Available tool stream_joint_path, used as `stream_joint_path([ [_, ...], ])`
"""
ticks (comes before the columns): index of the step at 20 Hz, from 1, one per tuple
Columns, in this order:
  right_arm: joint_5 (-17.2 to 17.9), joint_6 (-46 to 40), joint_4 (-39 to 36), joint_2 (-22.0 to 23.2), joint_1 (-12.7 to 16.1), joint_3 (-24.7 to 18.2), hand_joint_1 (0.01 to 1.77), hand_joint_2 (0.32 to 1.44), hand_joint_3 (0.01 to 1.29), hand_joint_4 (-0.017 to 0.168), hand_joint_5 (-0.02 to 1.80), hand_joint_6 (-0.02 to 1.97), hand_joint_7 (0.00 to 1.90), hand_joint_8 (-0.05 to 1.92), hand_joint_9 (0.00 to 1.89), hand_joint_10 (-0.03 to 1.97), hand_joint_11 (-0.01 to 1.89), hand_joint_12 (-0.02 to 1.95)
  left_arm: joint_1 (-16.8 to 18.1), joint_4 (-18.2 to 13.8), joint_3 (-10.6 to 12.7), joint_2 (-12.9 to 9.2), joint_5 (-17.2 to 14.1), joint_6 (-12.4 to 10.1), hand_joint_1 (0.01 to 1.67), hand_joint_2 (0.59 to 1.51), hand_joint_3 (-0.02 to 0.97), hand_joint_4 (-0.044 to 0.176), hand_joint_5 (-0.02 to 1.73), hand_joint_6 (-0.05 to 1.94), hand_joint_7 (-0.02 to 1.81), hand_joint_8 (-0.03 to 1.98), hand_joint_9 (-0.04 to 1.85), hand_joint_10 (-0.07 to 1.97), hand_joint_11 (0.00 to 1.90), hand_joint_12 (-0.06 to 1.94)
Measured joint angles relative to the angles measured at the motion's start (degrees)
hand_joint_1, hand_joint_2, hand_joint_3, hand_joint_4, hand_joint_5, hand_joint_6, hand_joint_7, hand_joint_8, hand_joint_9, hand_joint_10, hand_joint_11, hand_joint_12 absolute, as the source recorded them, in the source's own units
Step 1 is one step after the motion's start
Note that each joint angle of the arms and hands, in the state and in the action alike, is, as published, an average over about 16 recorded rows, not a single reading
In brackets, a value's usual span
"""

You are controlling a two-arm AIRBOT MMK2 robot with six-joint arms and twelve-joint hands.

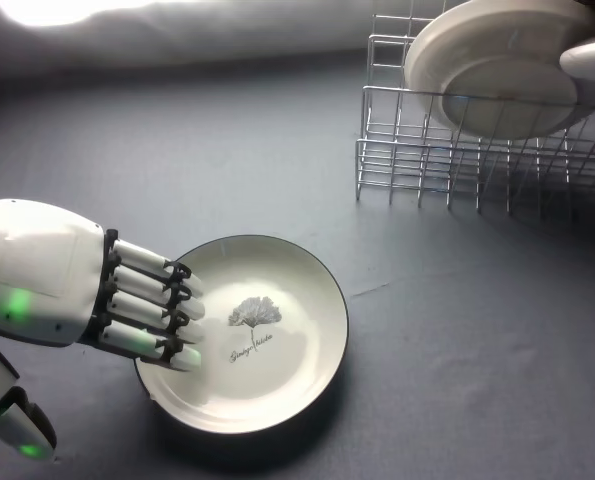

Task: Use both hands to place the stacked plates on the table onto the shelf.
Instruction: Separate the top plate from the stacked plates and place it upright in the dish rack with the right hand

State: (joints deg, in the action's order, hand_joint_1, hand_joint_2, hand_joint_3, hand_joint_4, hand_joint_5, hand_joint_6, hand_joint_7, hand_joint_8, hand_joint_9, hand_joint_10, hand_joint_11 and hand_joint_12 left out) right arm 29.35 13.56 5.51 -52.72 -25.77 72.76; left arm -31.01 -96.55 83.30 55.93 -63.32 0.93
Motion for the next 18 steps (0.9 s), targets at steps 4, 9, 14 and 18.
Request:
stream_joint_path([
  [4,0.2,0.3,-1.7,0.0,-0.3,0.2,1.28,1.09,0.01,-0.008,0.81,1.09,0.92,1.06,0.93,0.93,0.77,1.11,-0.1,-0.5,0.9,0.8,1.3,0.1,0.02,1.111,0.017,0.001,0.12,0.00,0.13,0.01,0.11,0.01,0.01,0.24],
  [9,0.3,0.9,-4.0,0.0,-0.5,0.4,1.26,1.09,0.01,-0.008,0.78,0.84,0.91,0.80,0.94,0.59,0.72,1.11,-0.1,-1.2,1.7,1.1,1.9,0.1,0.02,1.111,0.017,0.001,0.11,0.00,0.12,0.01,0.11,0.01,0.01,0.22],
  [14,0.6,1.7,-6.6,-0.1,-0.4,0.6,1.20,1.08,0.01,-0.007,0.76,0.50,0.90,0.47,0.93,0.23,0.61,1.11,-0.1,-1.8,2.2,1.0,2.0,0.1,0.02,1.111,0.017,0.001,0.11,0.00,0.12,0.01,0.11,0.01,0.01,0.21],
  [18,1.2,2.3,-9.7,-0.4,0.6,0.7,1.15,1.07,0.01,-0.008,0.73,0.23,0.86,0.21,0.89,0.05,0.50,1.13,-0.3,-2.1,2.5,0.9,2.0,0.2,0.02,1.112,0.017,0.000,0.11,0.00,0.12,0.01,0.11,0.01,0.01,0.21],
])
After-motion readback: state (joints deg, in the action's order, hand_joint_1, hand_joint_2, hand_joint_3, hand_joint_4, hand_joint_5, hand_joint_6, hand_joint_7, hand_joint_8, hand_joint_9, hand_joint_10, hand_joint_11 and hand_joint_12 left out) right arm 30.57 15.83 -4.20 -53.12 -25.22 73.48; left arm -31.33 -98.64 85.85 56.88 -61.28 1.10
